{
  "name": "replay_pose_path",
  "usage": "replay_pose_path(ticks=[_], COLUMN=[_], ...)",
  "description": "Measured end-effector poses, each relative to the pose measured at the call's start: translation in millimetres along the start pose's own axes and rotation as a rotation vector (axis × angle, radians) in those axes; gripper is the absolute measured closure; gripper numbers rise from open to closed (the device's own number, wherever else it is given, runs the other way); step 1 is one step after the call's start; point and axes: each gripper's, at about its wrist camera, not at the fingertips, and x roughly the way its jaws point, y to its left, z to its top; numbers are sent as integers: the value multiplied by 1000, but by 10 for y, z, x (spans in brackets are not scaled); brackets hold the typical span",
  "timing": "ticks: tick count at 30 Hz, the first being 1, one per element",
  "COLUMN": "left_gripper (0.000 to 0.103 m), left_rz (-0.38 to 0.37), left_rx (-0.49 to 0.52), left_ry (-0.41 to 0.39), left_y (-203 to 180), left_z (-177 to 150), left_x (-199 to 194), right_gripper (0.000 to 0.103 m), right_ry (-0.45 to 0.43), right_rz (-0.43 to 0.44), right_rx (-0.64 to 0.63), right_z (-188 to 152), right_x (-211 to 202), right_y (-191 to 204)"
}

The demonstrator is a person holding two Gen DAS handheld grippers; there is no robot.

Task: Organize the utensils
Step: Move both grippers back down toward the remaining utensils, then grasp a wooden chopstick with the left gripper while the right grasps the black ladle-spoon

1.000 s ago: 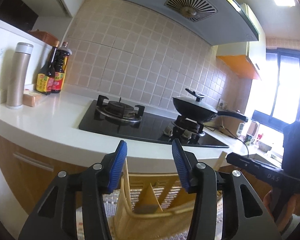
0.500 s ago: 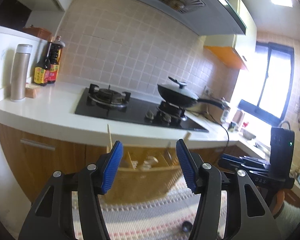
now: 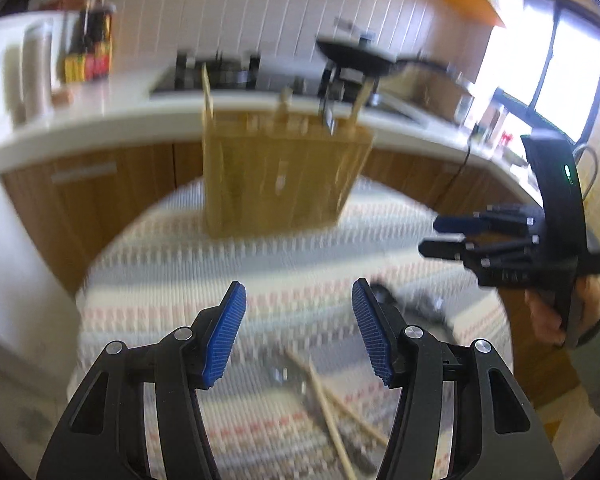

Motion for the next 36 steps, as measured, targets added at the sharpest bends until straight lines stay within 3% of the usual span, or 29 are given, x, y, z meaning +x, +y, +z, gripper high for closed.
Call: replay_pose_path(ticks=[5, 10, 15, 21, 25, 27, 29, 33, 36], left_gripper=[49, 49, 54, 63, 72, 81, 91, 92, 94], left_rz=[2, -28, -6, 20, 29, 36, 41, 40, 81], left_rx=[26, 55, 93, 133, 142, 144, 138, 115, 120], left_ry=[225, 380, 454, 466, 471, 468, 470, 467, 457], left_y=[-5, -75, -165, -281, -249, -254, -202, -133, -114], left_z=[-344, -607, -762, -821, -819, -832, -811, -800, -795], left_x=[244, 374, 492, 501, 502, 510, 484, 452, 435], right_gripper=[58, 58, 58, 61, 78, 82, 95, 96, 96], right_ry=[212, 283, 299, 320, 341, 343, 335, 311, 287], right_rz=[40, 63, 44, 24, 10, -5, -5, 2, 18], right_rx=[26, 30, 20, -15, -69, -111, -132, -144, -121], right_z=[-146, -200, -203, -178, -203, -224, -244, -219, -179], right_x=[442, 620, 708, 809, 898, 937, 943, 939, 936], right_y=[-5, 29, 76, 130, 231, 318, 390, 505, 528])
